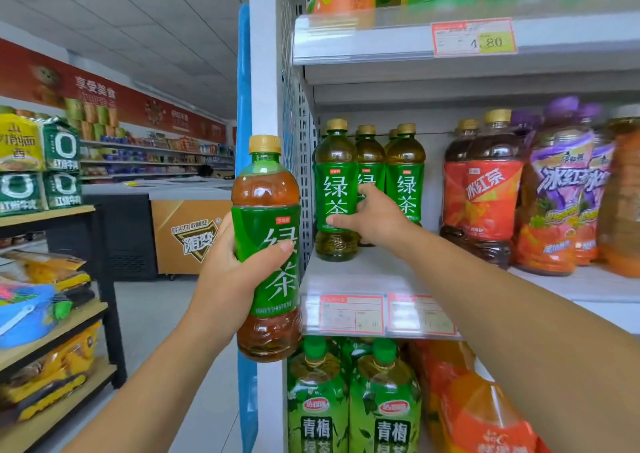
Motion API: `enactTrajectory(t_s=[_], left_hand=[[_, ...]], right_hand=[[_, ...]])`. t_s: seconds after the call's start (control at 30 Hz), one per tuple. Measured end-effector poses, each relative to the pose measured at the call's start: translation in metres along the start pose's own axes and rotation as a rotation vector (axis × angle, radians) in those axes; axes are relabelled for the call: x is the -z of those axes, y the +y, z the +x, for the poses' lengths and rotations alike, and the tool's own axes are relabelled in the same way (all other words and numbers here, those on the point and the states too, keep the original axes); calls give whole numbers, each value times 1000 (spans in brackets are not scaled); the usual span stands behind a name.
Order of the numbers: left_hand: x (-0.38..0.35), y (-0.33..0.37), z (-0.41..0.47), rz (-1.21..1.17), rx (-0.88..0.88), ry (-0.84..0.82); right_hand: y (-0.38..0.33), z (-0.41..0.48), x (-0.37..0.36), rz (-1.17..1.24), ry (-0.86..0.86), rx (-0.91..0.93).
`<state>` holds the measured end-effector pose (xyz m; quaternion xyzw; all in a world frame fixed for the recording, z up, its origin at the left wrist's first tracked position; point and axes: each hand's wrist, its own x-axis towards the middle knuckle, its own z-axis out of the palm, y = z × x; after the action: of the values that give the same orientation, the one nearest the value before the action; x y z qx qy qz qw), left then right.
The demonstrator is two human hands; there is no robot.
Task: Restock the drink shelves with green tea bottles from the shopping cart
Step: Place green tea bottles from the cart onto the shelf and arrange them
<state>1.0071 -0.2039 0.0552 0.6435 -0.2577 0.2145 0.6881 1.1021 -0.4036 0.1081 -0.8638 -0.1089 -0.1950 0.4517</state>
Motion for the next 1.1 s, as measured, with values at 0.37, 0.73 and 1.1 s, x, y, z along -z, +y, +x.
enactTrajectory(t_s=[0.37,0.73,1.1], left_hand=[[0,-1,0,-17,2,-5],[2,-4,2,-8,5,-7],[2,17,-10,153,47,5]], right_hand=[[5,13,-11,-4,59,21],[4,8,-11,11,55,65],[-29,-77,23,43,94,175]])
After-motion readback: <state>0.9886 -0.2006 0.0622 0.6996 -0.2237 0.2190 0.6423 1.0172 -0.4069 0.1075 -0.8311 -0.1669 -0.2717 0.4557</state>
